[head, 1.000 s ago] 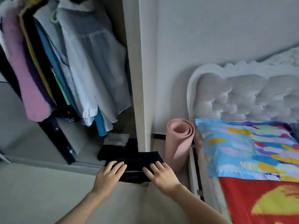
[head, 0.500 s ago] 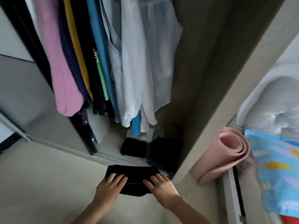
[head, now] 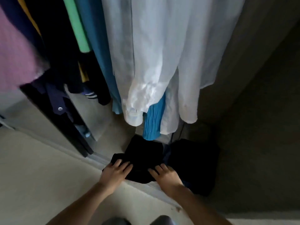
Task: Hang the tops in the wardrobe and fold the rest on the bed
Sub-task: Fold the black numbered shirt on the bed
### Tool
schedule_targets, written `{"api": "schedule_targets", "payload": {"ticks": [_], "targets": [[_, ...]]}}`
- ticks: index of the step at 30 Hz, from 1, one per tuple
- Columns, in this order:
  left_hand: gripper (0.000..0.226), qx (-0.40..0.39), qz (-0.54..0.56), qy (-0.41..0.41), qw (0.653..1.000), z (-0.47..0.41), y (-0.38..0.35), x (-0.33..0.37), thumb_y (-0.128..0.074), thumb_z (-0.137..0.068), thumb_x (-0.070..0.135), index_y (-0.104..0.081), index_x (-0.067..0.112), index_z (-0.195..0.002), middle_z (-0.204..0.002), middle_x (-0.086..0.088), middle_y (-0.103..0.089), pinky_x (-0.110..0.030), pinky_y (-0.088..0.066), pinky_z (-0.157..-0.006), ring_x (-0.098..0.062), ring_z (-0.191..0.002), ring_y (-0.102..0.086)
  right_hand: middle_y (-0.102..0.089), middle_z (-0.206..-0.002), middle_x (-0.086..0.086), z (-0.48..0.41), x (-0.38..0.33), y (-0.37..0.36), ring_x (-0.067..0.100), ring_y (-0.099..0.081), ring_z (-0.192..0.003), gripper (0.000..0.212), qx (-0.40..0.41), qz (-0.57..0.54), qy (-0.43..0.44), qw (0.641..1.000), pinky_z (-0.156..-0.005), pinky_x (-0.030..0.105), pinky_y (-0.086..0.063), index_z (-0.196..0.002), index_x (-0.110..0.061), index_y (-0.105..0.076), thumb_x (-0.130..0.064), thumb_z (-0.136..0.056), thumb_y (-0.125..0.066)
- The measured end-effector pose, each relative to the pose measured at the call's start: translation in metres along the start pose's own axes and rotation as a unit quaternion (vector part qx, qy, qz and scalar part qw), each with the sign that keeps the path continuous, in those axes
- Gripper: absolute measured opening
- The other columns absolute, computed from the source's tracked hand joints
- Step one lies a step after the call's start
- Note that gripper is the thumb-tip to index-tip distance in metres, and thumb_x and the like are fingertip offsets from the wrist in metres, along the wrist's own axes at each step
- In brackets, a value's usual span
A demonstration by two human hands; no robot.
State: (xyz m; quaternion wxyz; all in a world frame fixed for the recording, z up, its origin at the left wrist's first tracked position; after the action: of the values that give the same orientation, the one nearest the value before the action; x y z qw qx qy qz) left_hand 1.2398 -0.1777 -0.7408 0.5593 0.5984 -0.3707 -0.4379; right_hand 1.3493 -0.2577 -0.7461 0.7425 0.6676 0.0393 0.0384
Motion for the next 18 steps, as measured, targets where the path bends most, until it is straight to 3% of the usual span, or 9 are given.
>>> {"api": "schedule_targets", "payload": {"ticks": [3,5,7,8,10,12,14,16,18], "targets": [[0.046,0.008,-0.035,0.018,0.999,-0.074,-0.086,-0.037,-0.048,-0.061,0.017,-0.067,0.019,-0.102,-0.097,0.001,-0.072,-0.029,-0.053,-0.052,-0.023,-0.086,-0.066,-0.069,-0.080,0.002,-0.065,0.053,-0.071,0.023,-0.059,-0.075,0.056,0.051,0.031,-0.037,0.998,-0.058,0.024,-0.052,-0.110,-0.021,-0.056,-0.028,-0.055,-0.059],[0.051,-0.002,-0.043,0.042,0.998,-0.111,-0.139,-0.051,-0.041,-0.066,0.019,-0.072,0.020,-0.107,-0.107,-0.003,-0.071,-0.038,-0.055,-0.065,-0.025,-0.093,-0.068,-0.069,-0.100,0.009,-0.094,0.082,-0.114,0.029,-0.054,-0.095,0.058,0.051,0.021,-0.098,0.994,-0.070,0.032,-0.055,-0.122,-0.018,-0.059,-0.027,-0.064,-0.062],[0.057,-0.079,-0.052,0.096,0.991,-0.121,-0.194,-0.059,-0.041,-0.078,0.020,-0.049,0.026,-0.134,-0.134,-0.012,-0.054,-0.046,-0.046,-0.090,-0.029,-0.120,-0.054,-0.042,-0.142,0.015,-0.106,0.098,-0.174,0.029,-0.039,-0.127,0.072,-0.033,-0.028,-0.144,0.989,-0.099,0.039,-0.039,-0.146,-0.017,-0.032,-0.036,-0.082,-0.061],[0.061,-0.122,-0.060,0.115,0.984,-0.116,-0.233,-0.061,-0.044,-0.086,0.024,-0.030,0.028,-0.145,-0.150,-0.015,-0.033,-0.047,-0.033,-0.103,-0.031,-0.136,-0.034,-0.023,-0.153,0.012,-0.105,0.096,-0.210,0.027,-0.026,-0.137,0.073,-0.098,-0.053,-0.149,0.983,-0.107,0.039,-0.027,-0.150,-0.021,-0.013,-0.044,-0.090,-0.048],[0.077,-0.226,-0.012,0.141,0.964,-0.091,-0.286,-0.054,-0.049,-0.092,0.033,0.000,0.024,-0.151,-0.157,-0.016,0.004,-0.047,-0.012,-0.112,-0.031,-0.144,-0.002,-0.006,-0.158,0.008,-0.095,0.090,-0.248,0.025,-0.010,-0.143,0.071,-0.174,-0.095,-0.164,0.966,-0.111,0.038,-0.016,-0.150,-0.027,-0.001,-0.057,-0.090,-0.026],[0.078,-0.253,0.022,0.168,0.952,-0.071,-0.299,-0.048,-0.046,-0.094,0.035,0.006,0.023,-0.151,-0.157,-0.015,0.011,-0.048,-0.007,-0.114,-0.030,-0.145,0.005,-0.002,-0.158,0.007,-0.087,0.084,-0.257,0.025,-0.007,-0.144,0.066,-0.195,-0.125,-0.177,0.956,-0.112,0.038,-0.014,-0.150,-0.030,-0.001,-0.051,-0.096,-0.031],[0.071,-0.263,0.038,0.187,0.946,-0.048,-0.284,-0.042,-0.043,-0.096,0.033,0.000,0.022,-0.151,-0.157,-0.014,0.006,-0.046,-0.009,-0.114,-0.028,-0.145,0.000,-0.003,-0.158,0.006,-0.073,0.073,-0.242,0.026,-0.012,-0.142,0.064,-0.210,-0.142,-0.179,0.950,-0.112,0.037,-0.016,-0.150,-0.029,-0.002,-0.043,-0.098,-0.035],[0.072,-0.241,0.048,0.193,0.950,-0.025,-0.242,-0.038,-0.057,-0.088,0.039,-0.022,0.021,-0.149,-0.154,-0.020,-0.015,-0.049,-0.023,-0.109,-0.031,-0.142,-0.020,-0.006,-0.158,0.004,-0.064,0.060,-0.207,0.025,-0.018,-0.140,0.062,-0.217,-0.145,-0.169,0.950,-0.111,0.035,-0.020,-0.151,-0.027,-0.003,-0.042,-0.099,-0.034],[0.083,-0.204,0.069,0.190,0.958,-0.003,-0.198,-0.038,-0.089,-0.041,0.044,-0.067,0.016,-0.116,-0.119,-0.027,-0.059,-0.052,-0.053,-0.077,-0.036,-0.106,-0.061,-0.009,-0.157,0.003,-0.060,0.043,-0.168,0.026,-0.021,-0.139,0.061,-0.230,-0.136,-0.162,0.950,-0.111,0.036,-0.023,-0.151,-0.026,-0.005,-0.042,-0.099,-0.033]]}}
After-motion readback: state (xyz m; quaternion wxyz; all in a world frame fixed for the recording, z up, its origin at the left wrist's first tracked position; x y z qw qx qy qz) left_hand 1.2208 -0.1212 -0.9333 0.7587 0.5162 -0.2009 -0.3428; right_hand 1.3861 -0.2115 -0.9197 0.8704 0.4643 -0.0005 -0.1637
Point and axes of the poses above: each hand's wrist, its own z-axis away from the middle knuckle, its own y-axis out of the back of the hand, x = y × z, the point moved 8 cm from there along -z, towards the middle knuckle
